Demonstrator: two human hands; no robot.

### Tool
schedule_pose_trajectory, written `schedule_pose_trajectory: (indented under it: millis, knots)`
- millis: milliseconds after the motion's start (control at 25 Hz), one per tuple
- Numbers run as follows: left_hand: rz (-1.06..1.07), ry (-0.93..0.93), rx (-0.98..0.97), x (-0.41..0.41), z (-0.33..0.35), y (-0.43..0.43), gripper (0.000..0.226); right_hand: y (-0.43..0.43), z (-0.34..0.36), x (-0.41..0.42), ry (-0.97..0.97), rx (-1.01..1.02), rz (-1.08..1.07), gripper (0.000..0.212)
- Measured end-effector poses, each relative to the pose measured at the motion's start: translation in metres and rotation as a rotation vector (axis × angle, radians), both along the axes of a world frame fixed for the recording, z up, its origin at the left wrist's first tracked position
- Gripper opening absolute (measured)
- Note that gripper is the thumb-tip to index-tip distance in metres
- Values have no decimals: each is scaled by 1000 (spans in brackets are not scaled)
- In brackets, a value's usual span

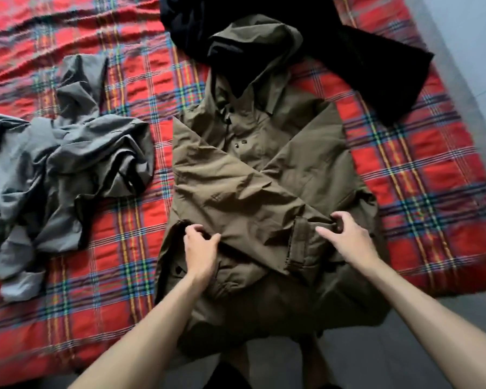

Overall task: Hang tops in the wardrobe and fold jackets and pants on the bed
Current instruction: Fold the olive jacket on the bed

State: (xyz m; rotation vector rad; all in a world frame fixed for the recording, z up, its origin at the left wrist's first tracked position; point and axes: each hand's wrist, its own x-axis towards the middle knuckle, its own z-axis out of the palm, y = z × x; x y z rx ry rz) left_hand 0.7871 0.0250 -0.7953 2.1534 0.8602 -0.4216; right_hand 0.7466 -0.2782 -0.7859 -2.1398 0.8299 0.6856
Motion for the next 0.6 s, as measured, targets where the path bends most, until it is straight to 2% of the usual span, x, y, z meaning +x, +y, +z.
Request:
schedule_pose_trajectory:
  millis: [40, 120, 200, 280, 360, 400, 480, 520, 560, 600]
  knots:
    - [28, 16, 29, 4, -4, 6, 49, 5, 3, -1, -77, -59, 72, 57]
    - [131, 34, -32, 14, -14, 13, 57, 9, 5, -1, -188, -212, 364, 61]
    - [262, -17, -160, 23, -23, 18, 66, 9, 3, 1, -114, -239, 585, 61]
    - [403, -74, -285, 34, -31, 20, 68, 11, 1, 10, 5, -188, 542, 54]
    - [533, -126, -350, 45, -35, 23, 61, 14, 2, 22, -30, -61, 381, 37]
    - [587, -161, -354, 51, -38, 27, 58, 14, 2, 25, -92, 92, 259, 29]
    - [667, -227, -366, 59, -41, 39, 51, 5, 6, 20, -290, 442, -1, 33]
    - [688, -240, -375, 62, -42, 46, 47, -3, 6, 13, -310, 519, -37, 36]
    - [691, -251, -382, 63, -40, 52, 43, -11, 5, 6, -267, 492, -2, 38]
    - [671, -239, -348, 62, -38, 58, 40, -20, 3, -3, -174, 348, 86, 39]
